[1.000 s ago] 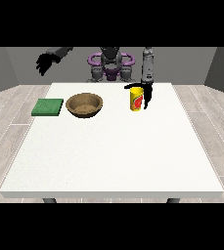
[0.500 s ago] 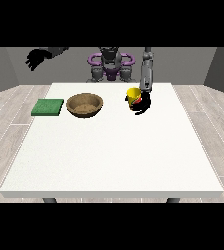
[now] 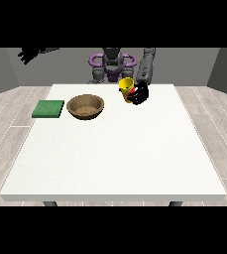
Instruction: Pick the cup and pour the ball into the bowl, then pick the bowl and place it on the pad
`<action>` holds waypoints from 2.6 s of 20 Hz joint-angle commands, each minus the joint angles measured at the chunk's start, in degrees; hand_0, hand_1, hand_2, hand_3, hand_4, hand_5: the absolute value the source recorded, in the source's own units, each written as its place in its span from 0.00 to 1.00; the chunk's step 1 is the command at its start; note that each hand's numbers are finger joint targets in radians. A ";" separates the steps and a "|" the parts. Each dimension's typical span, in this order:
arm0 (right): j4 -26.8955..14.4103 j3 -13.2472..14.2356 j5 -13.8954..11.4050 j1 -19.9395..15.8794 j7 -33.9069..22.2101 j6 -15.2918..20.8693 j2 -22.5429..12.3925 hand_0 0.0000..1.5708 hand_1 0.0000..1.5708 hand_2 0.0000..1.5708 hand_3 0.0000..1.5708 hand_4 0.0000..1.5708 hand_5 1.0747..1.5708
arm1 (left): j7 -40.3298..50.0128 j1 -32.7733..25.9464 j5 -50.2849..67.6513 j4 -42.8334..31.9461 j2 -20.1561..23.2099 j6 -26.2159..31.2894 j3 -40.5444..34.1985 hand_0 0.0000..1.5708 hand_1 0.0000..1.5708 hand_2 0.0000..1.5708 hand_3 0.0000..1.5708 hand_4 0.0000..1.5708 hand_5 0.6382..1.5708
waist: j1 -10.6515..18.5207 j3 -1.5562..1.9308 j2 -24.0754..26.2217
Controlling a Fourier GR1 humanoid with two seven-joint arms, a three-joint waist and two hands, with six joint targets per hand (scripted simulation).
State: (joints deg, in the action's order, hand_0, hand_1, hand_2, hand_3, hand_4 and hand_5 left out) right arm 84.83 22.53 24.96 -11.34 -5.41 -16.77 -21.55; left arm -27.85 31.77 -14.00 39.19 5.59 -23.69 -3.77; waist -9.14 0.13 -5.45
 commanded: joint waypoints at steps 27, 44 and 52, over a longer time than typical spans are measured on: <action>-20.94 -2.49 -4.85 -3.12 6.16 -4.36 1.03 0.00 0.00 0.00 0.18 0.44 0.96 | 63.42 28.33 -58.10 -11.30 -5.59 11.25 44.04 0.77 0.77 1.00 1.00 0.67 1.00 | 0.16 -0.05 10.82; -23.97 1.40 -4.98 -3.31 6.61 0.92 -0.93 0.00 0.00 0.00 0.09 0.46 0.95 | 55.46 20.34 -46.34 10.26 -0.74 8.38 33.12 0.66 0.66 1.00 0.92 0.81 1.00 | 10.74 -0.36 12.29; -23.73 1.76 -6.35 -4.06 7.13 4.60 -0.47 0.00 0.00 0.00 0.00 0.50 0.97 | 44.39 19.51 -14.90 23.33 0.21 6.49 7.28 0.00 0.00 0.00 0.00 0.73 1.00 | 17.14 -0.96 8.77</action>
State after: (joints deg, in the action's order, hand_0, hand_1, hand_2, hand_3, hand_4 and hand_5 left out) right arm 61.29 24.08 19.36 -15.67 1.05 -13.73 -22.39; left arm 21.26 52.02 -42.24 56.73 5.62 -16.97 13.99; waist 5.03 -0.66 4.49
